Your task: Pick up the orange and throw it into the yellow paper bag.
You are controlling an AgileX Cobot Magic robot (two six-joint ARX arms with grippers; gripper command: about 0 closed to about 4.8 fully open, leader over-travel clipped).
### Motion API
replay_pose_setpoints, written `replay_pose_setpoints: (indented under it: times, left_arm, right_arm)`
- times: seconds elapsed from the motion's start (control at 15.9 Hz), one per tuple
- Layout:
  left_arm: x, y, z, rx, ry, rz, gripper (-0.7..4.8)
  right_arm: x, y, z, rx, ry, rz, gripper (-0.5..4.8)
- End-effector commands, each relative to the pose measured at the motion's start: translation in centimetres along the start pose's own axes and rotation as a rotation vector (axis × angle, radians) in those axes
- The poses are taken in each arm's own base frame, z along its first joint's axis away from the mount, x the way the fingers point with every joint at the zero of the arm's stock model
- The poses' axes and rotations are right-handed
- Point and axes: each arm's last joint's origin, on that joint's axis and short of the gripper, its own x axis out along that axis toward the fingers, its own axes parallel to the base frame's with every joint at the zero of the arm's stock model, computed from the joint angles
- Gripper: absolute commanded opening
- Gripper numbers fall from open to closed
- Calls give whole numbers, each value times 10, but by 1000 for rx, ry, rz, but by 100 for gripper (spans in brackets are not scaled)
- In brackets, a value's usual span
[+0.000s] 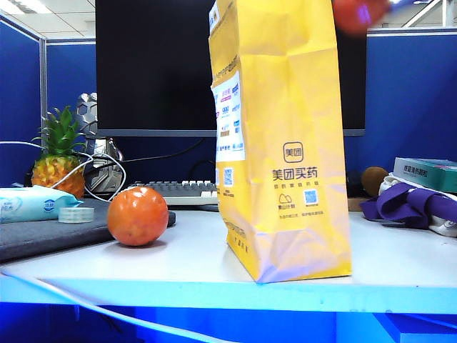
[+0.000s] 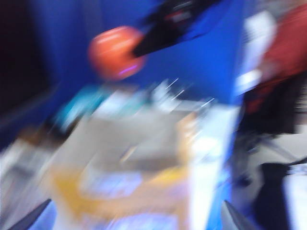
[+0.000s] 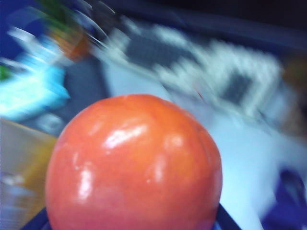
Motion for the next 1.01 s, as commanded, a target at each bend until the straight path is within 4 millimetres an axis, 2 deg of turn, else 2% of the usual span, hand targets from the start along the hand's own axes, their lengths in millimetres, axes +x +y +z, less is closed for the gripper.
replay_pose_setpoints:
  times: [0.06,0.19,0.38,0.44,0.5,0.69,0.76,0.82,0.88,1.01]
  left_arm:
    - [-1,-2,9,75,-72,-89,479]
    - [-1,1,9,47,-54,-4,479]
    - [-1,6,10,10,-41,146,479]
    - [-1,6,10,12,-43,149,479]
    - [-1,6,10,11,-43,149,479]
    - [-1,6,10,3,-43,147,479]
    - [-1,6,10,2,-44,146,479]
    - [-1,6,10,0,-44,146,479]
    - [-1,6,10,-4,-44,145,479]
    - [-1,6,10,-4,-44,145,479]
  right_arm:
    - [-4,18,11,11,-46,179,44]
    - [2,30,12,8,-39,275,44]
    - [16,58,12,-33,-14,434,44]
    - [22,73,11,-38,15,485,44]
    - [25,80,9,-35,38,508,45]
    - [30,87,7,-58,52,528,45]
    - [32,86,8,-60,49,529,71]
    - [34,86,8,-60,49,531,192]
    - [35,85,9,-65,41,530,479]
    - [35,85,10,-78,24,537,479]
